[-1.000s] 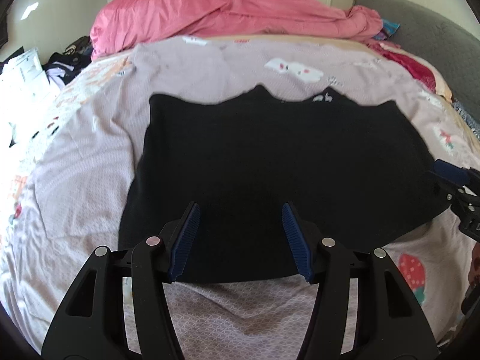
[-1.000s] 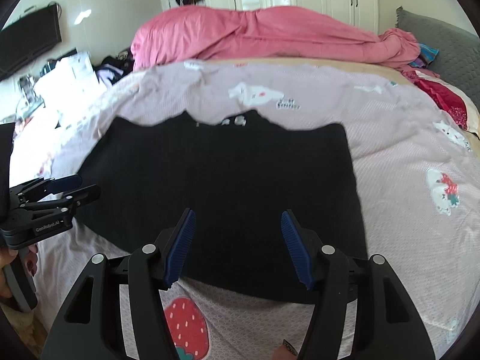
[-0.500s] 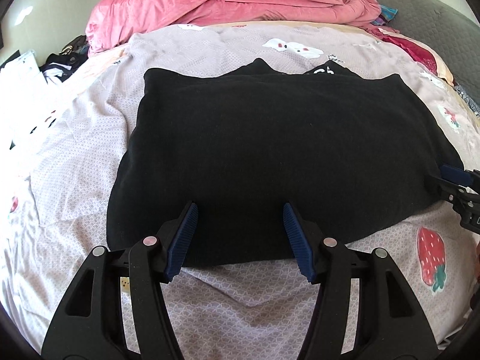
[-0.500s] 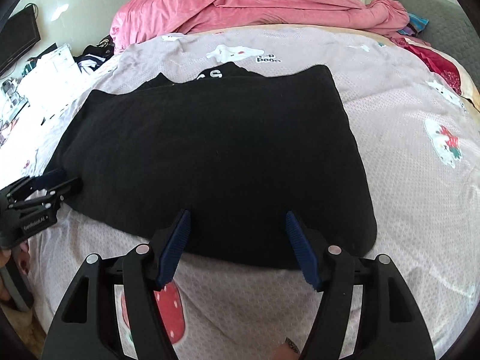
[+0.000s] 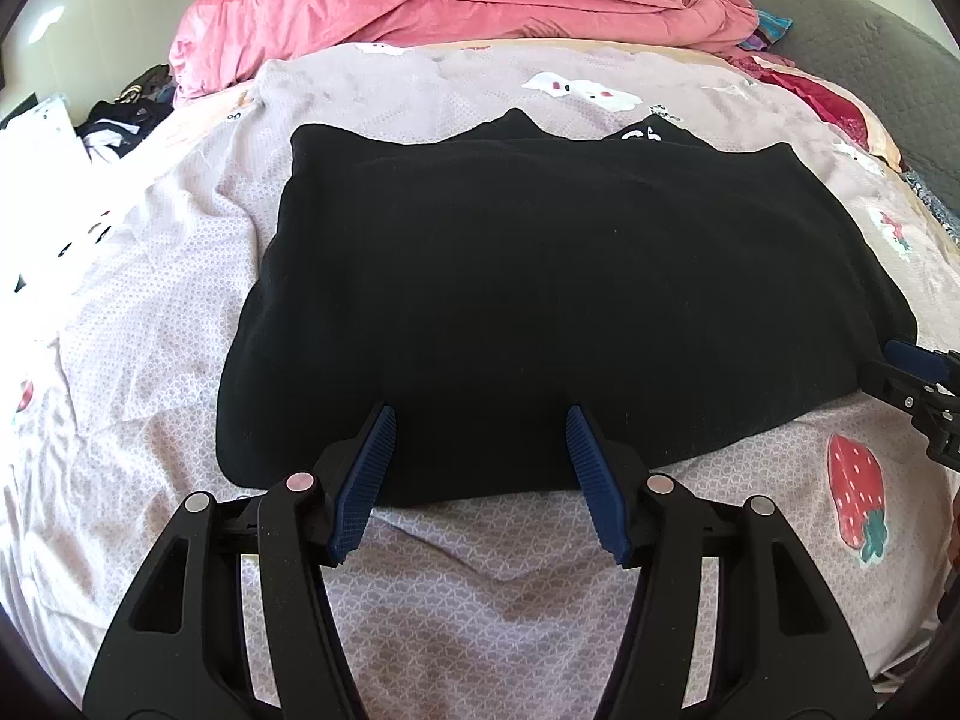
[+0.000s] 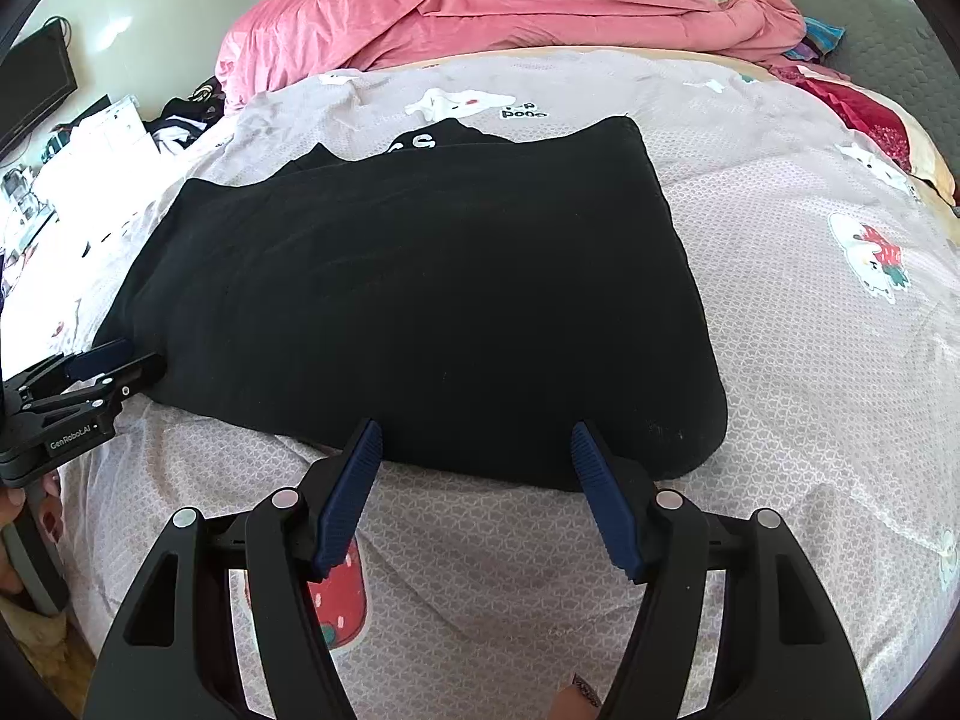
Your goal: Fold small clothes
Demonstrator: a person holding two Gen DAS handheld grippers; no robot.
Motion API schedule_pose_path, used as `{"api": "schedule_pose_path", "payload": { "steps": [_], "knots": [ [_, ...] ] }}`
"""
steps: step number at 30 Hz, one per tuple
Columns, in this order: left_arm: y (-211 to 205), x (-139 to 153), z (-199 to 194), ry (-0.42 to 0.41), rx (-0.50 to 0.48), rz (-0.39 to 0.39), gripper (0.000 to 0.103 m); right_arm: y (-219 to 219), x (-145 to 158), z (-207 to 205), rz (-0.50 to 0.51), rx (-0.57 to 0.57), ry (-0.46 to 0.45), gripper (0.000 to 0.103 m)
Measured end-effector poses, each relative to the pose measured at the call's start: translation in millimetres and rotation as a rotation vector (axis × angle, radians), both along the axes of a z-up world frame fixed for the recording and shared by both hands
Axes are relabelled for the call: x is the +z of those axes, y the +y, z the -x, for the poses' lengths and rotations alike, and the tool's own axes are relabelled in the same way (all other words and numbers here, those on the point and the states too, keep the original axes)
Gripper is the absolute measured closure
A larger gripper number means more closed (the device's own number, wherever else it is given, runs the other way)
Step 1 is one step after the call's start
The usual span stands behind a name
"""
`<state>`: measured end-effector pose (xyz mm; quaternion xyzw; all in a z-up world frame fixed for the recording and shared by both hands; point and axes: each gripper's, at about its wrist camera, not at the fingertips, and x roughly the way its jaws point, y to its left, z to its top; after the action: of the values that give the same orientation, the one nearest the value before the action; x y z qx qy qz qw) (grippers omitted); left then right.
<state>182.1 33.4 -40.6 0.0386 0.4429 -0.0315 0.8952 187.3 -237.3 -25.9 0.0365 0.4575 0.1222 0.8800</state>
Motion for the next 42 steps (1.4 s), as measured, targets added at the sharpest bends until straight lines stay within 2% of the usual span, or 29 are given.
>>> {"api": "schedule_pose_path", "payload": {
  "steps": [2,5,8,11,14,17,19,23,25,36,42],
  "knots": [
    [1.4,4.1,2.9,-0.006,0.001,0.010,0.052,-2.0,4.5,5.0,-0.013,-0.006,-0.009,0.038],
    [3.7,11.7,8.4,-0.021,0.000,0.029,0.052,-3.4,13.3,12.7,-0.023,-0.015,-0.027,0.030],
    [5.3,21.1,14.6,-0.036,-0.006,0.044,0.052,-2.9,23.6,20.4,-0.016,-0.022,-0.053,0.030],
    [5.9,31.1,21.1,-0.051,-0.014,0.049,0.038,-1.7,33.5,29.0,-0.006,-0.026,-0.084,0.022],
    [7.3,40.4,28.4,-0.062,-0.023,0.057,0.036,0.7,44.4,39.9,0.003,-0.029,-0.119,0.017],
    [9.0,48.4,33.9,-0.077,-0.023,0.062,0.029,4.4,54.6,47.4,0.009,-0.028,-0.144,0.017],
    [10.7,53.1,36.9,-0.090,-0.021,0.060,0.027,6.9,60.7,51.3,0.002,-0.027,-0.159,0.010],
    [19.0,60.7,42.4,-0.106,-0.007,0.067,0.025,15.4,73.3,57.7,0.004,-0.013,-0.192,0.009],
    [24.6,63.9,45.0,-0.111,0.005,0.073,0.017,21.0,77.0,58.8,0.001,-0.003,-0.199,0.009],
    [51.9,72.0,58.0,-0.135,0.047,0.076,0.015,53.4,92.7,67.4,-0.017,0.055,-0.237,0.008],
    [68.4,71.8,54.8,-0.134,0.071,0.063,0.014,84.9,92.0,64.5,-0.016,0.116,-0.240,0.007]
  ]
}}
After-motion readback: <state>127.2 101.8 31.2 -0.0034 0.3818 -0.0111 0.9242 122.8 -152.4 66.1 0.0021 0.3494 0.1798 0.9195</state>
